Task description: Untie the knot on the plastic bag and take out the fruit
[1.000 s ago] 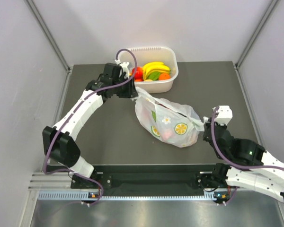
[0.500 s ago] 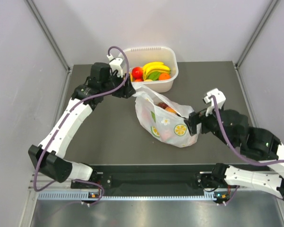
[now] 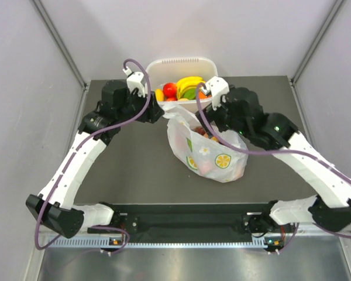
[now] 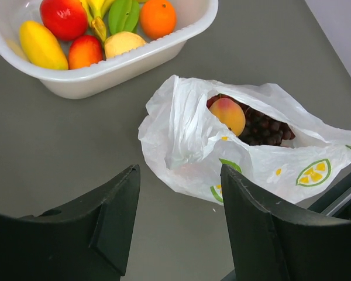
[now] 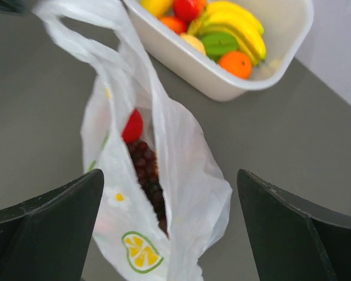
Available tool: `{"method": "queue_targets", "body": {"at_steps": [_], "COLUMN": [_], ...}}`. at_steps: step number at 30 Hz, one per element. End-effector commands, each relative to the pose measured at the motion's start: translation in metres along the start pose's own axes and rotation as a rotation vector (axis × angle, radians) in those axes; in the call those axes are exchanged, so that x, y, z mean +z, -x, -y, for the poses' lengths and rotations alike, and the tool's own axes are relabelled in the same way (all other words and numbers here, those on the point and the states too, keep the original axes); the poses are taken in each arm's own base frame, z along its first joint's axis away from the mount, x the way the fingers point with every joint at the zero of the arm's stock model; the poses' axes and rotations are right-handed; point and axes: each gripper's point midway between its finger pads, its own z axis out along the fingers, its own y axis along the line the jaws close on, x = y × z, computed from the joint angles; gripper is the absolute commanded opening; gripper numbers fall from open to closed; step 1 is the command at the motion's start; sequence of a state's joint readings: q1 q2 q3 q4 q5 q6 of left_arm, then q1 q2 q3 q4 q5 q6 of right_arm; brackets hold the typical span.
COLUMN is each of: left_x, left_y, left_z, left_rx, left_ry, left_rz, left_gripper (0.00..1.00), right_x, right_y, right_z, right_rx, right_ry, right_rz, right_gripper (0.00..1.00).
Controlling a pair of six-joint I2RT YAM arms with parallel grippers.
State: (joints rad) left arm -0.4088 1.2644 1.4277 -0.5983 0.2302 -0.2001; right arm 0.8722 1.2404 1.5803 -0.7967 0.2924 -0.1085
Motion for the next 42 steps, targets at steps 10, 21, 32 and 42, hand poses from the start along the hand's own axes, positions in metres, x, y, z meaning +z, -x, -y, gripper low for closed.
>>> {"method": "queue_targets", "body": {"at_steps": [10,21,32,42], "left_x": [-0.064,-0.020,0.019,0.060], "left_y": [0.028,-0.033,-0.037,-0.060], "left_z": [0.061,0.123,0.104,0.126], "left_rx": [-0.185,-0.267,-0.351,-0.353], "left_ry": [-0.242,-0.278,-0.099,-0.068], "left_rz": [0.231,0.136,0.163,0.098], "left_gripper": [0.65,0.69,0.74,0.79], "right_x": [0.079,0.108,0.111,0.107], "right_y": [-0.037,-0.068,-0.088,-0.077], "right_z": [-0.023,0.013,0.000,0.035], "right_rx": [-0.031,0.097,0.133,0.279], "right_ry": [0.200,0.052,0.147,-0.013], "right_rz": [-0.246,-0.318,-0.324,-0.243], "right_gripper": [0.87,0.58,0.64,0.00]}}
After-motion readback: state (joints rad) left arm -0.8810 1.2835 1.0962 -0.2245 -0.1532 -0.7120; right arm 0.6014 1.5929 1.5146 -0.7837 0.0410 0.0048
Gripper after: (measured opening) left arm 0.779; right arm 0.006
